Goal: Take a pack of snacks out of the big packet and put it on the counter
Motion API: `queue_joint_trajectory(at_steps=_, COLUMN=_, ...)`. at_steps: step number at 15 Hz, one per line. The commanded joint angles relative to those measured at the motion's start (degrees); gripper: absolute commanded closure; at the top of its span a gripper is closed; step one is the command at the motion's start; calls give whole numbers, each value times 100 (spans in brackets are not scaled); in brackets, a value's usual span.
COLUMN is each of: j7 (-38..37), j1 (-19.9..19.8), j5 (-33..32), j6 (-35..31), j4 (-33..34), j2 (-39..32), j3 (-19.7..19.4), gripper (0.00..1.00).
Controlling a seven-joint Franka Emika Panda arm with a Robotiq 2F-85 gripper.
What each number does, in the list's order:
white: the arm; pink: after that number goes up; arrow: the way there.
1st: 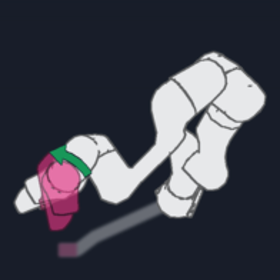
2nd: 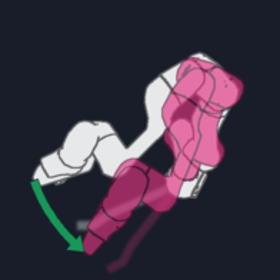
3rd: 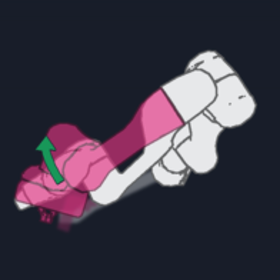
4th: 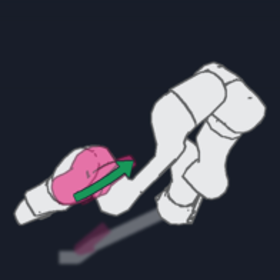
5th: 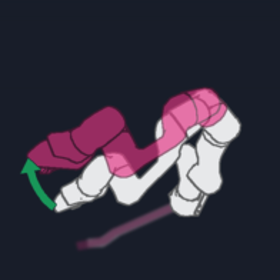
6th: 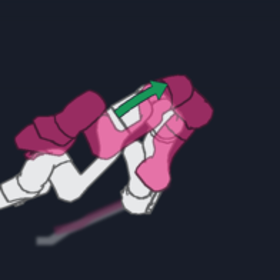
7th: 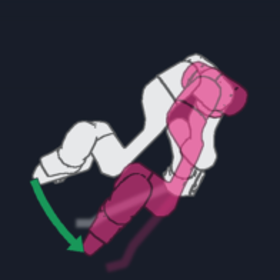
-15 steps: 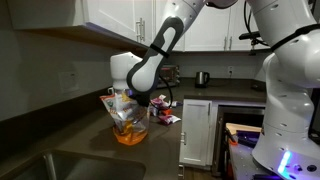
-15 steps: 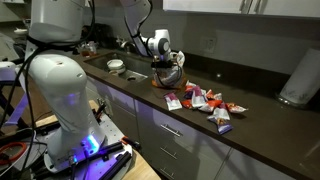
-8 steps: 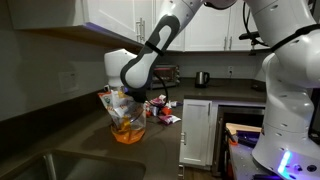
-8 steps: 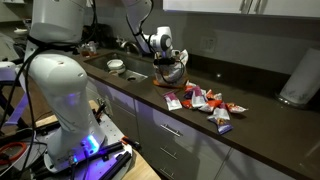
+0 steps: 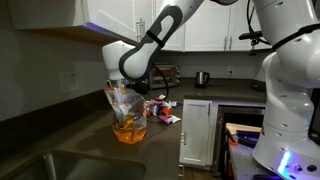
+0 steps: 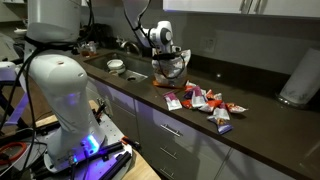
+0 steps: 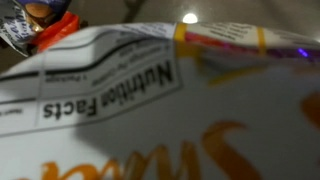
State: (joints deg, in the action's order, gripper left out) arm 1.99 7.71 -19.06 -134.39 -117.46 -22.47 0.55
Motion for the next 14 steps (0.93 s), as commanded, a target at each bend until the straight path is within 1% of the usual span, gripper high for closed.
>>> queue_joint_trajectory(at_steps=1, j7=-69, j1=-39, j5=-25, j6=128, j4=-522, j2=503, j3=7, gripper=96)
queue_joint_trajectory(at_steps=5, j7=-59, j1=-72, j5=65, j6=408, j4=-829, j2=1052, j3=51, gripper=93)
queue_joint_trajectory(at_steps=8, j7=-72, j1=-58, j5=59, j6=768, j4=-901, j2=1505, j3=104, gripper=95)
queue_joint_trajectory(at_steps=10, j7=-36, j1=-59, j5=134, j6=1089, j4=-849, j2=1759, j3=172, gripper=95)
queue_joint_trajectory(at_steps=14, j7=-90, j1=-40, j5=127, j6=1675, j4=-538, j2=2023, j3=308, gripper=94)
